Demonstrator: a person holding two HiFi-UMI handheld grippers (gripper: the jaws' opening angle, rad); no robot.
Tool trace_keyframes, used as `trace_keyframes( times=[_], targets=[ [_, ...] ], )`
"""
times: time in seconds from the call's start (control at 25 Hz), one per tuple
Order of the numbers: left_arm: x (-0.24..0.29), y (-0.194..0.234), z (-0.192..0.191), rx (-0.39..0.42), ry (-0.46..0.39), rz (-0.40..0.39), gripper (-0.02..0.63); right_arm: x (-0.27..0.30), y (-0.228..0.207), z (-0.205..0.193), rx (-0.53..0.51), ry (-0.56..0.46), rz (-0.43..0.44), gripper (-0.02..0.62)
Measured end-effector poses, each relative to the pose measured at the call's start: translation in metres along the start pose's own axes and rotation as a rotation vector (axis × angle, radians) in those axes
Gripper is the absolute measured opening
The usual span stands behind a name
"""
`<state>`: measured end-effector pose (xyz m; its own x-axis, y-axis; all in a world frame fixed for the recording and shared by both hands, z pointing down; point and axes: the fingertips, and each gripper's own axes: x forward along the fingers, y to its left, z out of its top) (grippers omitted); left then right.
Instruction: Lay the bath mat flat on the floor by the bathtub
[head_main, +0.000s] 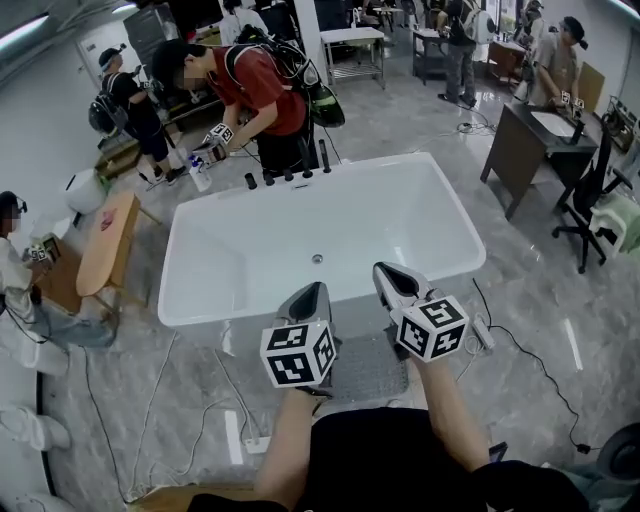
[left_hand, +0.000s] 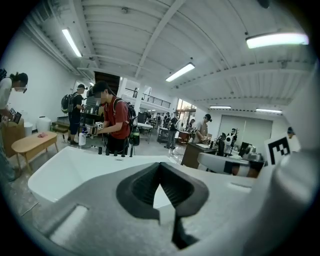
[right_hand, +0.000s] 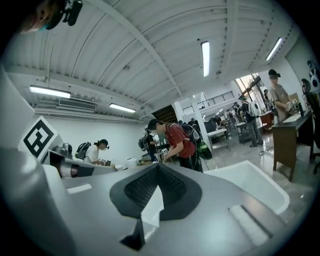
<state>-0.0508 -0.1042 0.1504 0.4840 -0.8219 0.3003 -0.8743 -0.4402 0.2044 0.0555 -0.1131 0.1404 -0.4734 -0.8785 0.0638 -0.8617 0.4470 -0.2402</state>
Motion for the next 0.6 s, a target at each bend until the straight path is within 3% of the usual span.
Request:
trace_keyframes(
  times=[0.28,0.48,0.6],
  targets=[
    [-0.002,-0.022,0.043,0.088,-0.132,0.029,0.005,-0.024,-0.015,0.045,-0.156,-0.091,-0.055,0.006],
    [0.006,-0.034,0.036,0.087,-0.117,0.018,0.005,-0.033,-0.03,0.05,-0.137,-0.093,-0.068,0.006],
    [0.003,-0.023,0.039,0.081,-0.123,0.056,0.005,-0.03,-0.03,0.05,-0.132,-0.095,-0.068,0.006]
  ],
)
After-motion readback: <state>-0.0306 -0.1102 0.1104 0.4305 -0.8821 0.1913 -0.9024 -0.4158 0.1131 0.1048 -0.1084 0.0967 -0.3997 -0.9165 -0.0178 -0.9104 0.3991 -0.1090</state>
